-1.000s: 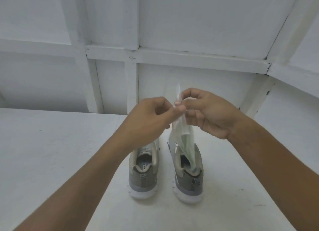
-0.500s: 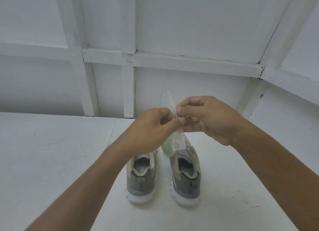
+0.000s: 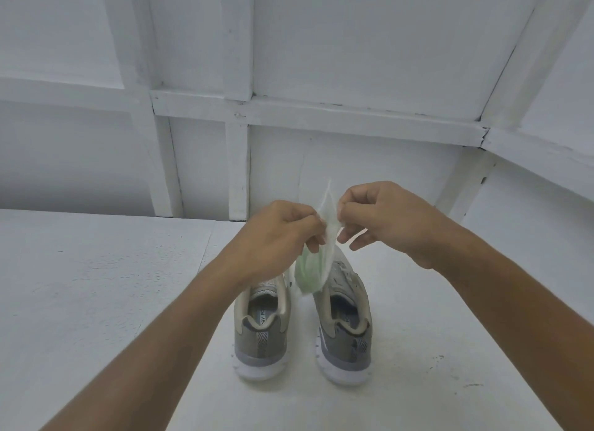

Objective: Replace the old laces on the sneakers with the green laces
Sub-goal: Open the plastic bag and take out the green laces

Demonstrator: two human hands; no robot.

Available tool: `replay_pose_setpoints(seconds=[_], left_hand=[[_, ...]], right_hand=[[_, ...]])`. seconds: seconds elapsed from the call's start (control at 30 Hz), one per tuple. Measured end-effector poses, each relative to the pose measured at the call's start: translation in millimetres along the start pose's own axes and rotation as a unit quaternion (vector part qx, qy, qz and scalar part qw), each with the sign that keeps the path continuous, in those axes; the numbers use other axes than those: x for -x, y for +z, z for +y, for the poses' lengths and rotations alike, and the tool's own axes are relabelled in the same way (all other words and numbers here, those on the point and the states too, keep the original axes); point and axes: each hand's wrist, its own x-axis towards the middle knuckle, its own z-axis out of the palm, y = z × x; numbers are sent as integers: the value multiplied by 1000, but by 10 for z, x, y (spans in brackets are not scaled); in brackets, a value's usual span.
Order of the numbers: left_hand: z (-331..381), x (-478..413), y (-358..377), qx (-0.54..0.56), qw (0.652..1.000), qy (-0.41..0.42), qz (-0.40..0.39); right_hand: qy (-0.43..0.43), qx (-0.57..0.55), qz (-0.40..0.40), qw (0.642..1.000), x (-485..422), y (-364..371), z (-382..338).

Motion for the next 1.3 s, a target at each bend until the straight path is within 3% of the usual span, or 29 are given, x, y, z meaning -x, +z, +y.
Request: replay_pose_setpoints(seconds=[0.17,0.3,0.4,0.63,0.73,0.83,0.93,1.07,1.23,1.3], left_hand=[[-11,-9,-103,-54,997,-18,56],[-8,-29,-232,-143,980,-7,141],[76,-26,-201,-156,978,2,140],[192,-85,9,-80,992,-11,97],[174,-65,31,-73,994,-8,85],[191,8,61,-90,993,9,76],[245,63,189,-125,989,49,67],[304,67,329,-168,978,99,68],[360,89,323,-186,970,154,20],[322,118,257,-135,981,139,16]], right_hand=[[16,53,17,998,38,-70,22],[29,177,53,982,79,-201,70],[23,204,64,977,105,-227,59],[-188,215,158,945,152,-97,6],[-224,211,122,944,203,-70,-12],[-118,174,9,978,187,-175,-40],[-36,184,-131,973,121,-239,-12],[-34,139,-134,981,73,-169,61],[-23,255,-179,950,79,-122,303],[-15,234,-199,951,96,-97,438]])
